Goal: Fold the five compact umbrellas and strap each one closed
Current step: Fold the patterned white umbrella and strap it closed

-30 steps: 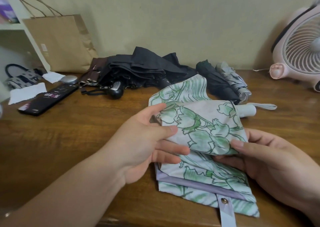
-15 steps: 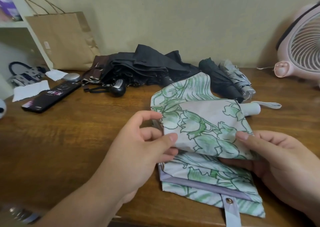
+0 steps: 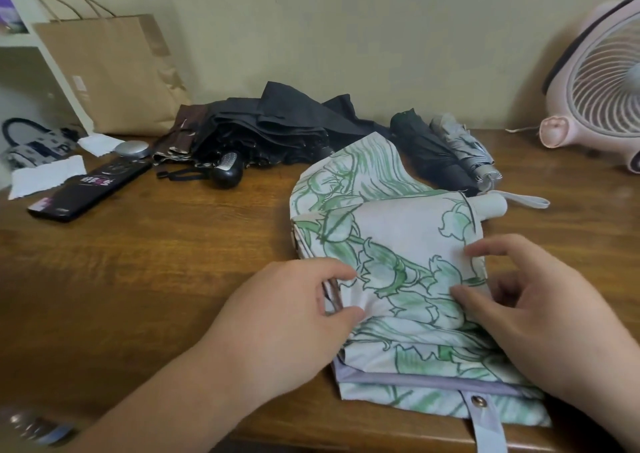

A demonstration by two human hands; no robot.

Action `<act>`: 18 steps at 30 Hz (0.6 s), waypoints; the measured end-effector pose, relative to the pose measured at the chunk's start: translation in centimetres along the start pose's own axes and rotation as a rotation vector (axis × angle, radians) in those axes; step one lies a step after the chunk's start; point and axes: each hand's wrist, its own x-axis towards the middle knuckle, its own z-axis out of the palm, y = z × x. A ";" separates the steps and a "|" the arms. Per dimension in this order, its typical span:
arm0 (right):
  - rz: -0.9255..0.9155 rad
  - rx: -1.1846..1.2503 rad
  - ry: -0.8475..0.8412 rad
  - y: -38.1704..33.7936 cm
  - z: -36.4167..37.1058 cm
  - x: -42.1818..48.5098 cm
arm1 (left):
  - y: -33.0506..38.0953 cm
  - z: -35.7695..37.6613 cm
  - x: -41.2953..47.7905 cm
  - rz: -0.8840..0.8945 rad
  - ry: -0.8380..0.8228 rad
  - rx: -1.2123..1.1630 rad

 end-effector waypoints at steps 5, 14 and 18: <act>-0.091 -0.107 -0.018 0.7 0.0 0.0 | -0.6 -1.5 0.7 0.172 0.107 0.384; -0.132 -0.243 -0.098 0.7 -0.2 0.2 | 1.5 -2.5 7.8 0.758 -0.033 0.681; -0.112 -0.263 -0.124 0.6 -1.0 -0.1 | 1.3 -0.5 7.7 0.653 -0.247 0.987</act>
